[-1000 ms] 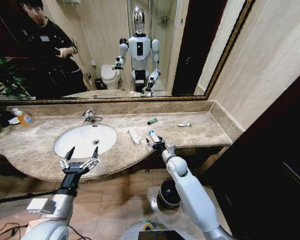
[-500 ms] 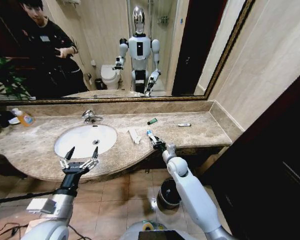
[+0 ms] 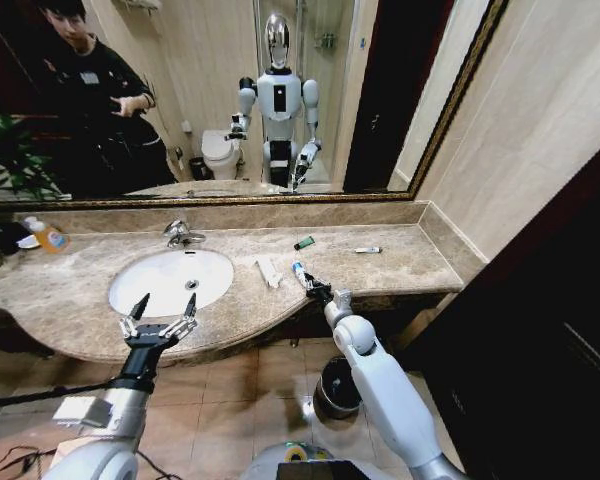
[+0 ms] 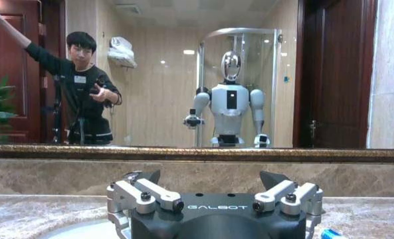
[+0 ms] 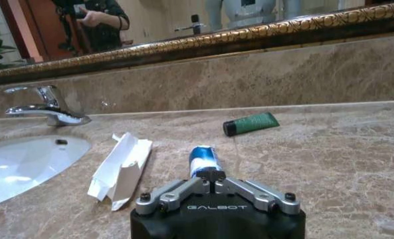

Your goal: Pick up the trash from the sink and place it in the trash bin.

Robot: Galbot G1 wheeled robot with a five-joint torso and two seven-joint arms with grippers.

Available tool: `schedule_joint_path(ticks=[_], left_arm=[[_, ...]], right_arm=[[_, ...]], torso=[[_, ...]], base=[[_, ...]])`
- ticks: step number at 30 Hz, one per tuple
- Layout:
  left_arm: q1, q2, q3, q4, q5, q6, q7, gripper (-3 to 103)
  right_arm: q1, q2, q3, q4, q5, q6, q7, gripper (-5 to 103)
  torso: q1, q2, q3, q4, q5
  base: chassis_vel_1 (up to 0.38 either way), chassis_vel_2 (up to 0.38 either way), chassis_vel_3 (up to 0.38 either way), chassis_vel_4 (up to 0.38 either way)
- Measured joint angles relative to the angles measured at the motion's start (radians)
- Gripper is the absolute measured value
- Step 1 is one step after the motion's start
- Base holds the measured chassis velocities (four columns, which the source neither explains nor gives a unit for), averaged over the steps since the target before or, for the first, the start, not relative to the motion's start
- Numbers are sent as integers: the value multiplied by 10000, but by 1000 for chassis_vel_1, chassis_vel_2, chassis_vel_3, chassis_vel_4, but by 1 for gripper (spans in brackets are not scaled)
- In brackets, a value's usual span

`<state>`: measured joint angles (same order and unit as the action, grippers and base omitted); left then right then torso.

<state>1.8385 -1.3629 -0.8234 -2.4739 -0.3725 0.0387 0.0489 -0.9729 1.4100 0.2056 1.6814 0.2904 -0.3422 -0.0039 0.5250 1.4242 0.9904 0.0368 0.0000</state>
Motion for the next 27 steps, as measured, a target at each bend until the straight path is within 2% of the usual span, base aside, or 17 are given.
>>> schedule_joint_path(ticks=[2,3,4,5,7,8,11,12,13,15,16,17,19,20,22,25,27], left_arm=[[0,0,0,0,0,0,0,100],[0,0,0,0,0,0,0,100],[0,0,0,0,0,0,0,100],[0,0,0,0,0,0,0,100],[0,0,0,0,0,0,0,100],[0,0,0,0,0,0,0,100],[0,0,0,0,0,0,0,100],[0,0,0,0,0,0,0,100],[0,0,0,0,0,0,0,100],[0,0,0,0,0,0,0,100],[0,0,0,0,0,0,0,100],[0,0,0,0,0,0,0,100],[0,0,0,0,0,0,0,100],[0,0,0,0,0,0,0,100],[0,0,0,0,0,0,0,100],[0,0,0,0,0,0,0,100],[0,0,0,0,0,0,0,100]], right_arm=[[-37,-30,30,110,12,-47,9,9],[-37,-30,30,110,12,-47,9,9],[-59,-57,46,167,19,-60,13,14],[-85,-81,60,216,33,-72,15,14],[-159,-124,72,324,54,-98,17,25],[-159,-124,72,324,54,-98,17,25],[-324,-211,88,483,66,-97,17,41],[-324,-211,88,483,66,-97,17,41],[-365,-234,98,506,65,-90,14,47],[-384,-240,108,515,65,-86,12,47],[-438,-254,134,552,64,-78,8,58],[-462,-260,140,570,64,-74,6,58],[-541,-265,142,634,63,-72,-2,69],[-541,-265,142,634,63,-72,-2,69],[-586,-254,126,640,48,-72,-5,80],[-609,-204,83,636,25,-64,-5,90],[-614,-177,70,635,20,-64,-1,90]], torso=[[0,0,0,0,1],[0,0,0,0,1],[1,0,1,0,0],[2,-1,1,0,0],[3,-1,2,0,2],[3,-1,2,0,2],[2,-1,1,0,1],[2,-1,1,0,1],[2,-1,2,0,1],[2,-1,1,0,1],[2,-1,1,0,1],[2,-1,1,0,1],[2,-1,0,0,1],[2,-1,0,0,1],[1,-1,0,0,1],[2,-1,0,0,0],[2,-1,0,0,0]], base=[[0,0,0,0],[0,0,0,0],[0,0,0,0],[0,0,0,0],[0,0,0,0],[0,0,0,0],[0,0,0,0],[0,0,0,0],[0,0,0,0],[0,0,0,0],[0,0,0,0],[0,0,0,0],[0,0,0,0],[0,0,0,0],[0,0,0,0],[0,0,0,0],[0,0,0,0]])
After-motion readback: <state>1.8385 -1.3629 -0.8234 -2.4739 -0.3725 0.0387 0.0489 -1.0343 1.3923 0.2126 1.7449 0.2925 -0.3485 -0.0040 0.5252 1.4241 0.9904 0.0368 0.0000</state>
